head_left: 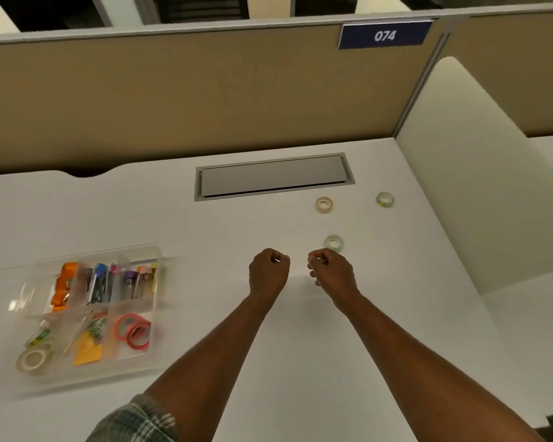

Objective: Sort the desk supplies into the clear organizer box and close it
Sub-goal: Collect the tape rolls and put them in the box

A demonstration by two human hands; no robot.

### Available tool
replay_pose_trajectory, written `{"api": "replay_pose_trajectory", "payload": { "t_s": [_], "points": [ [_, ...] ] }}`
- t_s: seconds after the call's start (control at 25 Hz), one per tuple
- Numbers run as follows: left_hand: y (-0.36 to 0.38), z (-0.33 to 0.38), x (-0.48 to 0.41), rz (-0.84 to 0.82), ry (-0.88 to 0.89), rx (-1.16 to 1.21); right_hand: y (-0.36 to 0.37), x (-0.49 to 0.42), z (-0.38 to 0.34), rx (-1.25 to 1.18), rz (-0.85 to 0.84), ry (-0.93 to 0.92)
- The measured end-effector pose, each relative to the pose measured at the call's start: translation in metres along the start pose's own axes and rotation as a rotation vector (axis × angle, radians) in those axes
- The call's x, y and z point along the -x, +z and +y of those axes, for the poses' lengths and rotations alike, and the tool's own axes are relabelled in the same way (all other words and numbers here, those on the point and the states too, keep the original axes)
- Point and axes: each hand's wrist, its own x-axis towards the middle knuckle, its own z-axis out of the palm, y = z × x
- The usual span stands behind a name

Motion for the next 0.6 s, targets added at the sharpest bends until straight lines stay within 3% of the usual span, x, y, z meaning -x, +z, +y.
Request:
{"api": "replay_pose_trajectory", "payload": {
  "t_s": [0.16, 0.32, 0.44, 0.6],
  "points": [
    [0.048, 0.018, -0.007, -0.068, 0.101, -0.159, -0.044, -0.031, 0.021, 0.016, 0.077, 0.036],
    [0.086, 0.03, -0.021, -0.149, 0.366, -0.458, -0.074, -0.062, 0.036, 0.076, 0.125, 0.018],
    [0.107, 0.029, -0.038, -0.226, 0.551, -0.728, -0.091, -0.09, 0.048, 0.229, 0.157, -0.063],
    [0.128, 0.032, -0.062, -0.338, 0.643, -0.958, -0.119, -0.139, 0.048, 0.467, 0.171, -0.097]
  ]
}}
